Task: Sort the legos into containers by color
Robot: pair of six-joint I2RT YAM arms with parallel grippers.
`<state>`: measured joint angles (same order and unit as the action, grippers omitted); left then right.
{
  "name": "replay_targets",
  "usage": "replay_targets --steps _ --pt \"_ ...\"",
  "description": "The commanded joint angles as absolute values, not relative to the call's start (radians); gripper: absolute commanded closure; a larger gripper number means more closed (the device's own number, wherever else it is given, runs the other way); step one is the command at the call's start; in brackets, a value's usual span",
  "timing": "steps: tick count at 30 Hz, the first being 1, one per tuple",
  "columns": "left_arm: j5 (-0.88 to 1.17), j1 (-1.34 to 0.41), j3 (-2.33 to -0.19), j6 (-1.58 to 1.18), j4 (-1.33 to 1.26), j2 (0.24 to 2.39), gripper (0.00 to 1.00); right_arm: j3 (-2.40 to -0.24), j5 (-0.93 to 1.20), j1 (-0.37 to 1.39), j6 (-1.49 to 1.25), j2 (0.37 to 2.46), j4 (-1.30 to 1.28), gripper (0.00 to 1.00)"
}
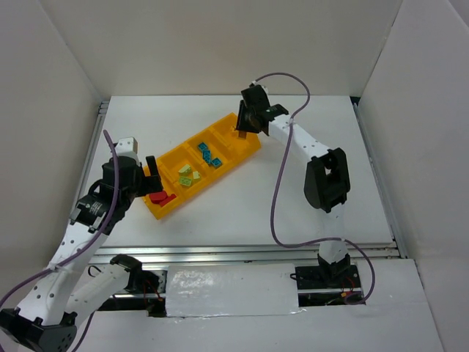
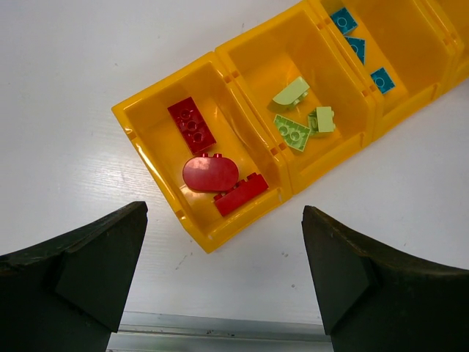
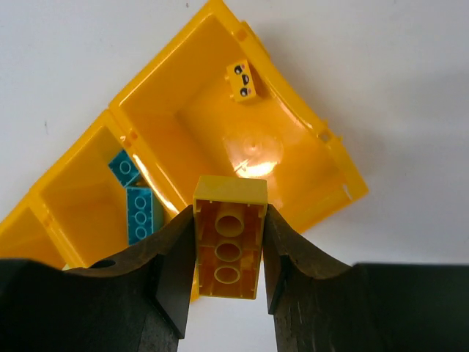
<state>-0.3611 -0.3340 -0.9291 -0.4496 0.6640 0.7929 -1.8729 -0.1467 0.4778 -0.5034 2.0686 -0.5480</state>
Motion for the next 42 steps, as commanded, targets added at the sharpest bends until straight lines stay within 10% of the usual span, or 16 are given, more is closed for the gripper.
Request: replay_targets --steps 1,3,10,15,24,42 --pt "-0.379 -0.328 -0.93 -0.454 0.635 0.796 0.01 -1.992 -0.16 0.474 -0.428 2.144 -0.581 0.76" --pt "-0.376 -0.327 -0.93 -0.453 0.634 0.795 0.01 -2.039 -0.153 0.474 -0.416 2.169 -0.589 0.74" --pt "-0.364 -0.324 -0.93 -0.445 0.632 0.81 0.01 -2.085 -0.181 0.474 -0.414 2.22 -0.6 0.13" --pt "-0.351 -0.322 -0.931 -0.44 0.632 0.818 0.01 -2.074 -0.208 0.466 -0.379 2.114 -0.614 0.01" --pt "-0.31 -0.319 -0.923 -0.431 0.618 0.795 0.0 -1.846 0.032 0.174 -0.224 1.907 -0.73 0.0" --pt "-0.239 -0.31 -0.923 -0.402 0.604 0.788 0.01 -1.711 -0.293 -0.13 -0.485 2.025 -0.801 0.0"
